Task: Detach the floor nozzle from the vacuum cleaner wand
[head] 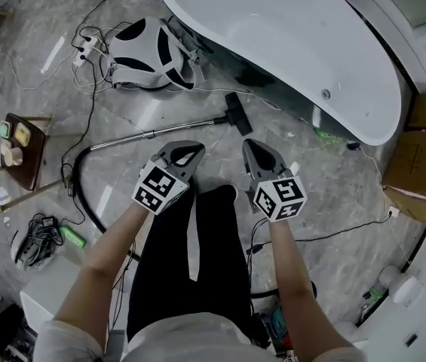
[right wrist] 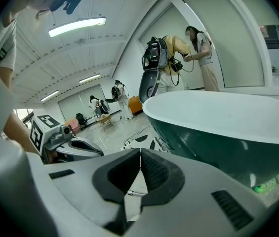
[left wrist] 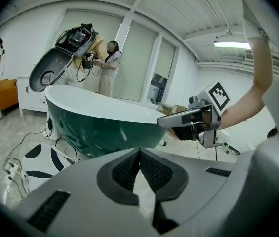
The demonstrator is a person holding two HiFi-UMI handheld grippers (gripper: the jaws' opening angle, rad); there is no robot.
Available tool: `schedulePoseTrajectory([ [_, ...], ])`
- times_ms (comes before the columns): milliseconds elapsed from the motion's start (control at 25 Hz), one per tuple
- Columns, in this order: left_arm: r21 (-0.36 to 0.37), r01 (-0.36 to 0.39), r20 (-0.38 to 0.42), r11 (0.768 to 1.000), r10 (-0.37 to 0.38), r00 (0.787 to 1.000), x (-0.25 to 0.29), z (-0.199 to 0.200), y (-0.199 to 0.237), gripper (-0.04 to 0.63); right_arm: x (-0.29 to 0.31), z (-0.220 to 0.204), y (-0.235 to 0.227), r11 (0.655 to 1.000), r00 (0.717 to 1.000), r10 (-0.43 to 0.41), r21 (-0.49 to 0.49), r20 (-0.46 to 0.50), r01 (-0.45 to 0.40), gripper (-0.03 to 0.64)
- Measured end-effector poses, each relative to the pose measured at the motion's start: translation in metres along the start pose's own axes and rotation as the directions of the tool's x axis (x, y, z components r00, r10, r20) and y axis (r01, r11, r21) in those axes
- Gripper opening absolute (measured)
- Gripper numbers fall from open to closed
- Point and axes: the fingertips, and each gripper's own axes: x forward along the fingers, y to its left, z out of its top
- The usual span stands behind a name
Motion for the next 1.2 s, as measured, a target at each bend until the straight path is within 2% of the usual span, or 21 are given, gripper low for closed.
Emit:
schedulePoseTrajectory([
  [120, 0.009, -0.042, -0.008, 0.999, 0.042, 0.999, 0.010, -0.024, 0.016, 0.008, 0.018, -0.022, -0.007, 1.000, 1.000, 0.023, -0.020, -0.017, -0.023, 0.014],
  [240, -0.013, -0.072, -0.018, 0.997, 0.071, 0.997, 0.020, -0.049, 0.024, 0.008, 0.032, -0.048, -0.011, 0.997, 0.997, 0.065, -0.046, -0.048, -0.068, 0.014],
  [360, -0.049, -0.078, -0.017, 0.996, 0.078, 0.997, 0.034, -0.073, 0.029, 0.008, 0.044, -0.074, -0.024, 0.995, 0.993, 0.092, -0.015, -0.068, -0.094, 0.014],
  [440, -0.066, -0.082, -0.008, 0.994, 0.082, 0.997, 0.043, -0.087, 0.032, 0.008, 0.051, -0.092, -0.035, 0.996, 0.992, 0.091, -0.003, -0.084, -0.092, 0.014],
  [600, -0.075, -0.071, -0.008, 0.995, 0.070, 0.998, 0.067, -0.122, 0.043, 0.008, 0.069, -0.126, -0.057, 0.996, 0.991, 0.068, -0.048, -0.113, -0.074, 0.014],
  [920, -0.020, -0.056, -0.045, 0.998, 0.055, 0.997, 0.121, -0.182, 0.082, 0.008, 0.125, -0.183, -0.082, 0.982, 0.984, 0.090, -0.149, -0.152, -0.112, 0.014],
  [1080, 0.004, -0.034, -0.107, 0.999, 0.034, 0.994, 0.151, -0.222, 0.106, 0.008, 0.161, -0.218, -0.098, 0.969, 0.978, 0.106, -0.200, -0.177, -0.142, 0.014],
  [1200, 0.025, -0.015, -0.172, 1.000, 0.019, 0.985, 0.180, -0.262, 0.117, 0.009, 0.187, -0.256, -0.119, 0.954, 0.969, 0.092, -0.257, -0.229, -0.151, 0.014],
])
